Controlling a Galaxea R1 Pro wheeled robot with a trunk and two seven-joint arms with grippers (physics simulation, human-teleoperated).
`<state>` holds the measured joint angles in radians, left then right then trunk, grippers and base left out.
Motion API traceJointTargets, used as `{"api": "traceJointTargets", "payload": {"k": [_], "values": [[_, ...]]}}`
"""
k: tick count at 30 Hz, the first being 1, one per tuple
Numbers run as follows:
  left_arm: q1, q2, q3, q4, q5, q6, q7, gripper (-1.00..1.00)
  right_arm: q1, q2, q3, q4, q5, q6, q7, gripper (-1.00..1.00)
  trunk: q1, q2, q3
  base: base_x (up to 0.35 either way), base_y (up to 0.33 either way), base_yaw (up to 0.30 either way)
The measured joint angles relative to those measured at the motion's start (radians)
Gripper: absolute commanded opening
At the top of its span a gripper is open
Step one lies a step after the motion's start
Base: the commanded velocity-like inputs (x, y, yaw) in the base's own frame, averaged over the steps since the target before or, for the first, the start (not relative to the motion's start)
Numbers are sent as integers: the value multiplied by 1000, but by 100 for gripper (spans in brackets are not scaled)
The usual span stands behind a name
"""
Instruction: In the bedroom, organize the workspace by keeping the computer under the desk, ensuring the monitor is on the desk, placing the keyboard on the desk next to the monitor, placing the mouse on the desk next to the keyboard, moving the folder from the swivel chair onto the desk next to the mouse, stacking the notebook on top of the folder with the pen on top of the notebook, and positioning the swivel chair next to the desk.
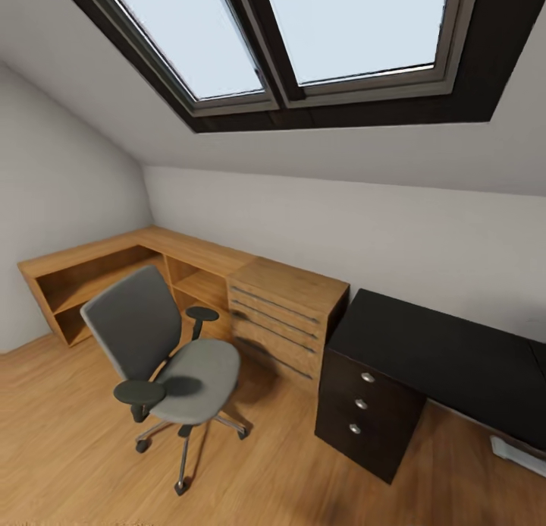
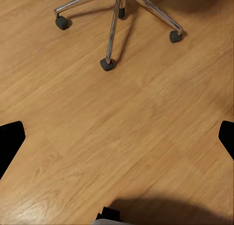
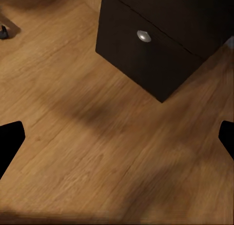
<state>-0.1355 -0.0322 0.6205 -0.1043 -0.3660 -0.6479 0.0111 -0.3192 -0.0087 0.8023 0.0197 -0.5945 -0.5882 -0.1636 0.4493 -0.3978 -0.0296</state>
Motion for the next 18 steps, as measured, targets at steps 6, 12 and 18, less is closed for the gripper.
{"api": "traceJointTargets", "payload": {"k": [6,12,18], "values": [[0,10,1,0,1,0,1,100,46,-4,-1,0,-3,-51,1,100,0,0,8,0,0,190],[0,16,1,0,-1,1,1,100,55,-5,-1,0,-8,-68,1,100,0,-1,15,0,0,189],[0,14,-1,0,-2,1,3,100,57,-2,-1,0,-10,-68,1,100,0,-1,22,0,0,193]]}}
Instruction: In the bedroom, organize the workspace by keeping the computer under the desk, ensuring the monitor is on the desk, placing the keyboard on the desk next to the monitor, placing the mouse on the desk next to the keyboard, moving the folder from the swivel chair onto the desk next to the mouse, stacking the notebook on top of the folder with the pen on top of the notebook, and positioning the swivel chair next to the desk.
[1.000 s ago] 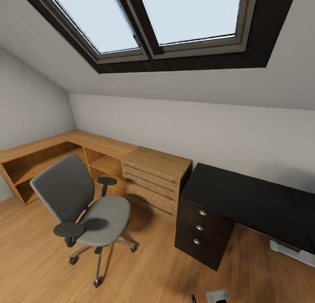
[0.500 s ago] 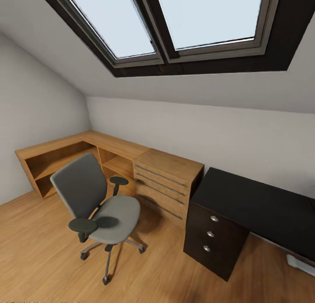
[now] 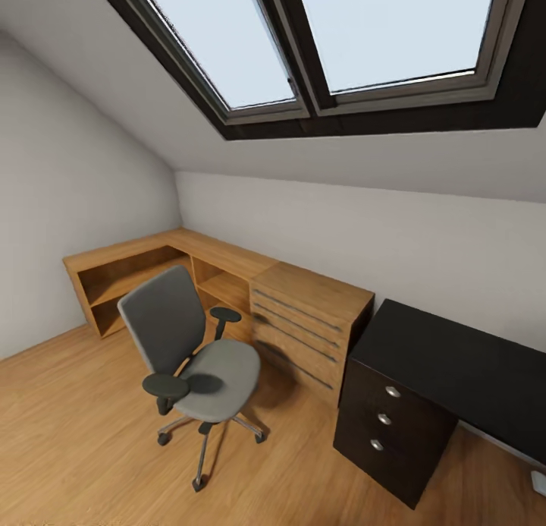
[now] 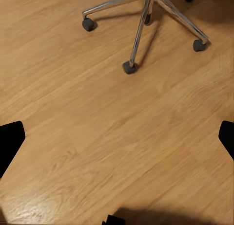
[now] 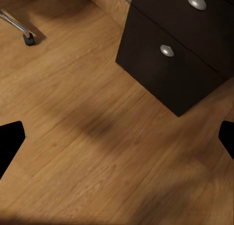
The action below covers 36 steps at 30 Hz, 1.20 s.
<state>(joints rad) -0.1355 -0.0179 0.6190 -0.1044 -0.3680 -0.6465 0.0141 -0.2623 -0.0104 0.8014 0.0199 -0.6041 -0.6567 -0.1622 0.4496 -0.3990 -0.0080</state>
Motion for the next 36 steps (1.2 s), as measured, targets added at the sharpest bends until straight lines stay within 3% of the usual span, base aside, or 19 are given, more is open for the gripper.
{"api": "traceJointTargets", "payload": {"k": [36], "values": [[0,-5,0,0,-2,1,5,100,0,0,0,0,4,0,0,100,0,0,44,0,0,200]]}}
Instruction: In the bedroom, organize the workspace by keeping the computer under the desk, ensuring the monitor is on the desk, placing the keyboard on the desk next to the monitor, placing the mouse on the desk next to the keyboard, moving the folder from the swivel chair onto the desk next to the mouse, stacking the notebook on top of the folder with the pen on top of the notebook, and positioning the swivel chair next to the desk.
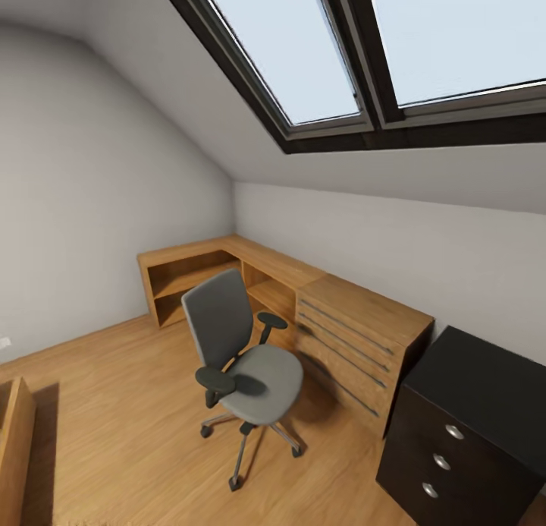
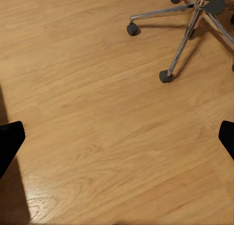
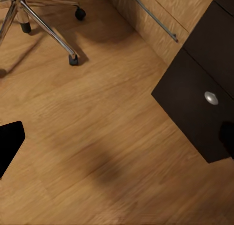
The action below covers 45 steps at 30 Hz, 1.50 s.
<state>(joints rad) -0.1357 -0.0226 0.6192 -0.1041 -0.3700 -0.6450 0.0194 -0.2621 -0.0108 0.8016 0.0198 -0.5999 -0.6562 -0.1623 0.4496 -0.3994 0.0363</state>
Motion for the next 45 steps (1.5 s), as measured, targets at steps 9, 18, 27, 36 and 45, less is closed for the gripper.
{"api": "traceJointTargets", "payload": {"k": [9,18,27,36,45], "values": [[0,0,0,0,0,0,0,100,0,4,2,0,0,0,0,100,0,0,5,0,0,256],[0,0,0,0,0,0,0,100,0,5,0,-1,-1,0,0,100,0,0,5,0,0,274],[0,0,1,0,0,0,0,100,0,5,1,-1,-1,1,0,100,0,0,3,0,0,276],[0,0,0,0,0,0,0,100,0,3,-1,-2,-2,1,0,100,0,0,-3,0,0,255],[0,0,1,0,0,0,0,100,0,5,0,-2,-2,2,0,100,0,0,-13,0,0,210]]}}
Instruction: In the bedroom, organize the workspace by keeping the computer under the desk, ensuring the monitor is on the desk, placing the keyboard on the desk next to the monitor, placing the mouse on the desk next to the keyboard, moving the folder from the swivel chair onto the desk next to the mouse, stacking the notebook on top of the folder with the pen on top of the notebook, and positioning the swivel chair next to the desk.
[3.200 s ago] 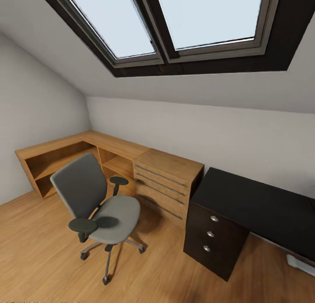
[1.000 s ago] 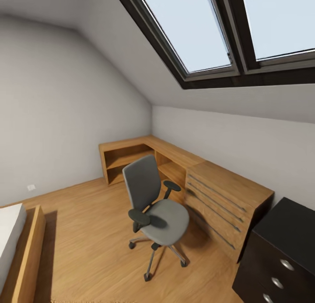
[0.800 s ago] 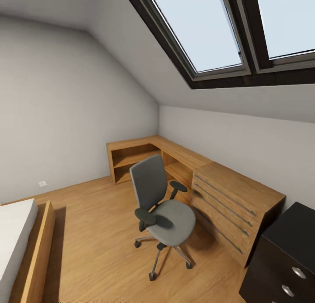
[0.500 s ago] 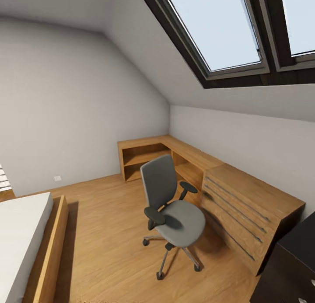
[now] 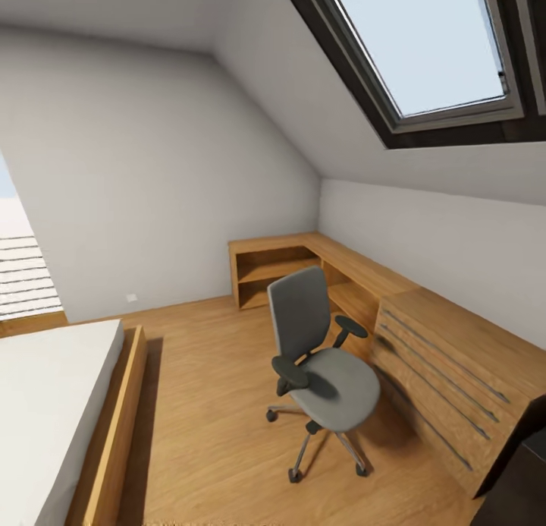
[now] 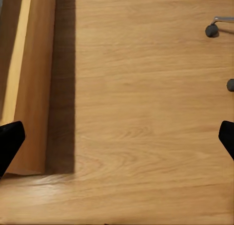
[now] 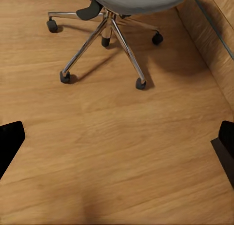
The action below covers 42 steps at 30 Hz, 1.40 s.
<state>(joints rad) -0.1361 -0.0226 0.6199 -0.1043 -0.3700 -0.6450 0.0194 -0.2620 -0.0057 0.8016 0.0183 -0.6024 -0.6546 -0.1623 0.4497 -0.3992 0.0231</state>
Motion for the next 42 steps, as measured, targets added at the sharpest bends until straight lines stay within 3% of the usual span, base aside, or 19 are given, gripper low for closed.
{"api": "traceJointTargets", "payload": {"k": [18,29,42], "values": [[1,0,-1,0,0,0,-2,100,0,-2,0,-1,0,0,0,100,0,0,-24,0,0,169],[1,-17,-2,60,-2,0,-5,100,0,1,1,-1,0,0,0,100,0,1,-38,0,0,163],[0,-28,0,71,-2,-1,-7,100,1,1,1,-2,0,0,0,100,0,2,-56,0,0,163]]}}
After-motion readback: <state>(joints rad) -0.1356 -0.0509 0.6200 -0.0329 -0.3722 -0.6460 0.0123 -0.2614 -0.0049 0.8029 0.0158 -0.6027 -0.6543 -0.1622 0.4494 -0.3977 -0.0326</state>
